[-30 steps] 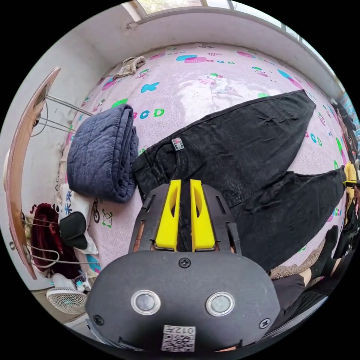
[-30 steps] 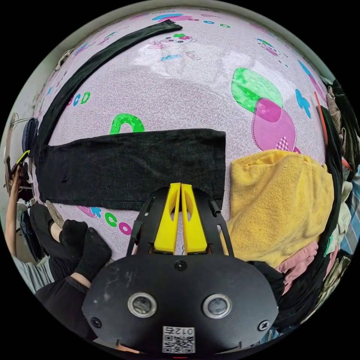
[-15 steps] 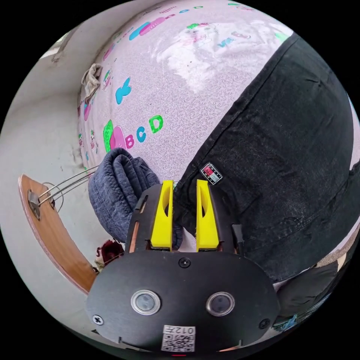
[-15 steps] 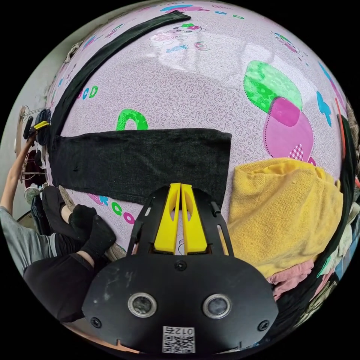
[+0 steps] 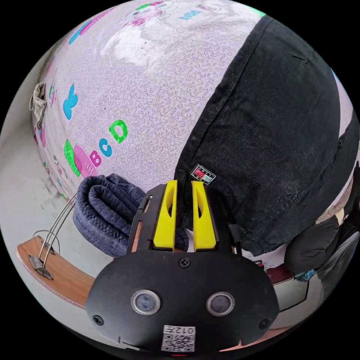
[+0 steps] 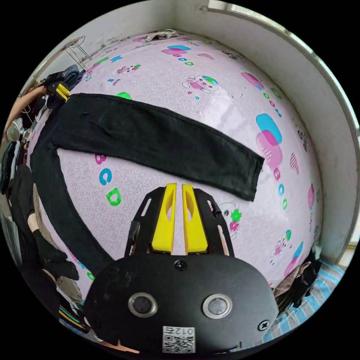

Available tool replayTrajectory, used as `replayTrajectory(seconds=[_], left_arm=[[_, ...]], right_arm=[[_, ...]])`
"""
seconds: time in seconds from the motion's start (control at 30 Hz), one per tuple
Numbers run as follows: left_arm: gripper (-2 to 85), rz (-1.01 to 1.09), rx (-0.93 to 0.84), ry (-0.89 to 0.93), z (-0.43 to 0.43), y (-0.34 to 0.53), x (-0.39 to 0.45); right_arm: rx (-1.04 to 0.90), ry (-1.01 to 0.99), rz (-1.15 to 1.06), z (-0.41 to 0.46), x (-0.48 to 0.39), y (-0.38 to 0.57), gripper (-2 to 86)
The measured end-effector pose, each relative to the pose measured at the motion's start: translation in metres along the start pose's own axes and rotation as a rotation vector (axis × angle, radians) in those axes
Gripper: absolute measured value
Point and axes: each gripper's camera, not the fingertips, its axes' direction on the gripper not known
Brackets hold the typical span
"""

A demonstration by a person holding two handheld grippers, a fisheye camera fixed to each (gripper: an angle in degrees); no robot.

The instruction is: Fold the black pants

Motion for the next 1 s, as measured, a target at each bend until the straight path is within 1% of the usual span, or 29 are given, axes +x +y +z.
replayTrajectory(seconds=[0.07,0.13,0.23,0.37,0.4,0.47,0.57,0.7,0.8,0.93,1.0], left_arm=[[4.3,0.01,-0.006,0.0,-0.002,-0.003,-0.001],[4.2,0.01,-0.005,0.009,-0.003,-0.004,-0.003],[3.9,-0.002,0.016,0.042,-0.004,-0.003,-0.008],[3.8,-0.029,0.064,0.077,-0.004,0.005,-0.013],[3.7,-0.034,0.078,0.082,-0.003,0.007,-0.013],[3.7,-0.033,0.094,0.089,-0.002,0.011,-0.013],[3.5,-0.026,0.094,0.108,-0.001,0.012,-0.014],[3.1,-0.012,0.068,0.105,0.002,0.01,-0.008],[2.5,-0.024,0.052,0.086,0.004,0.011,0.0],[1.5,-0.071,0.047,0.044,0.006,0.016,0.017],[0.9,-0.133,0.071,-0.026,0.009,0.025,0.035]], right_arm=[[-0.061,0.104,-0.069,0.036,0.017,-0.029,4.2],[-0.116,0.154,-0.082,0.065,0.034,-0.046,5.6],[-0.164,0.131,-0.068,0.104,0.059,-0.062,7.1],[-0.273,0.179,-0.11,0.161,0.074,-0.065,7.4],[-0.297,0.168,-0.113,0.17,0.076,-0.065,7.1],[-0.321,0.077,-0.134,0.188,0.087,-0.063,6.5],[-0.355,-0.008,-0.076,0.211,0.104,-0.059,6.1],[-0.35,0.007,-0.066,0.235,0.101,-0.052,4.2],[-0.295,0.049,-0.017,0.251,0.093,-0.041,1.8],[-0.146,0.157,0.118,0.269,0.066,-0.015,-0.2],[-0.131,0.223,0.167,0.274,0.048,-0.003,-0.6]])
